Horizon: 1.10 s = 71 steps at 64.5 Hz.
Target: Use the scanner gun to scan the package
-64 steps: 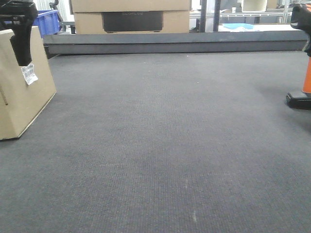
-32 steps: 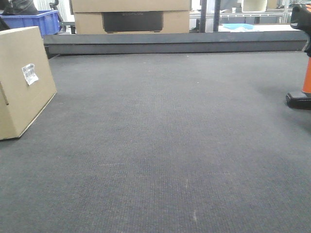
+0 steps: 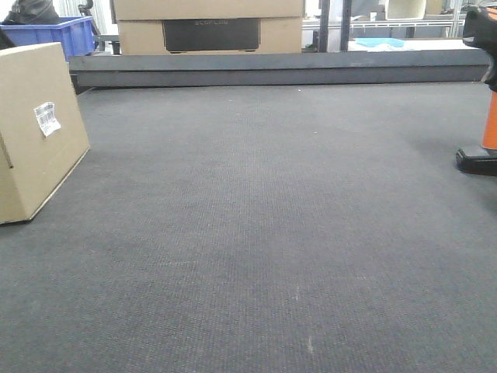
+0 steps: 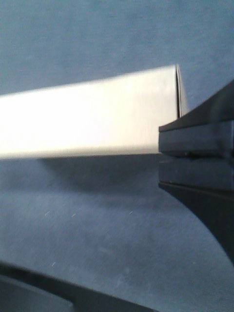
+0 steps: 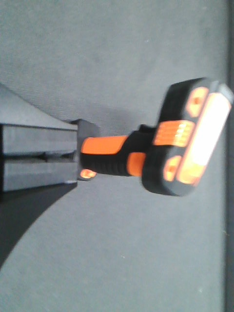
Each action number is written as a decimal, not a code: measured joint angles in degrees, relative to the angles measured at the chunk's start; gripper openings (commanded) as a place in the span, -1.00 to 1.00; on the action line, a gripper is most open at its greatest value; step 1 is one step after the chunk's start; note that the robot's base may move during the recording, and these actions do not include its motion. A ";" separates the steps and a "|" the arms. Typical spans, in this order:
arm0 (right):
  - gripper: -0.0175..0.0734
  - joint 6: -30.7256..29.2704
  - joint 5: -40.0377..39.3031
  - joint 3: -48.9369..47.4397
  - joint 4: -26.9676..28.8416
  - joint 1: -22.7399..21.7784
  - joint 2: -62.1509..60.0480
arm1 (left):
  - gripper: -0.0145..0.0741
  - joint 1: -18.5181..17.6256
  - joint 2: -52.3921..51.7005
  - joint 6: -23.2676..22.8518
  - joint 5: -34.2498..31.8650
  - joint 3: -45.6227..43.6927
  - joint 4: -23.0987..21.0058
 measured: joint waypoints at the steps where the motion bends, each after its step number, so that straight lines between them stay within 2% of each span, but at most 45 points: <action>1: -0.97 0.00 0.00 0.00 0.00 0.00 -0.36 | -0.92 0.58 -0.70 1.35 -1.73 1.00 -0.84; 7: -0.97 0.00 0.15 0.04 0.00 0.00 -2.50 | -0.92 3.62 -5.55 6.95 -9.70 8.82 -7.09; 12: -0.97 0.00 0.01 0.99 0.00 0.00 -4.34 | -0.92 4.39 -9.69 8.99 -16.33 15.31 -10.46; 23: -0.97 0.00 -1.83 6.03 0.21 0.00 -8.47 | -0.92 4.78 -19.87 10.29 -32.85 28.79 -12.49; 32: -0.97 0.00 -2.01 9.80 0.21 0.00 -13.44 | -0.92 4.78 -27.95 10.52 -41.07 36.42 -12.73; 48: -0.97 0.00 -1.11 10.71 0.21 0.00 -24.49 | -0.92 4.85 -40.90 10.52 -39.74 40.16 -12.83; 53: -0.97 0.00 -0.14 10.71 0.21 0.00 -27.44 | -0.92 4.85 -43.67 10.52 -39.48 40.20 -11.64; 60: -0.97 0.00 0.80 10.71 0.21 0.00 -31.20 | -0.92 4.85 -46.64 10.52 -39.48 40.20 -9.64; 71: -0.97 0.00 0.91 10.71 0.21 0.00 -34.45 | -0.92 4.85 -48.92 10.52 -39.36 40.20 -9.01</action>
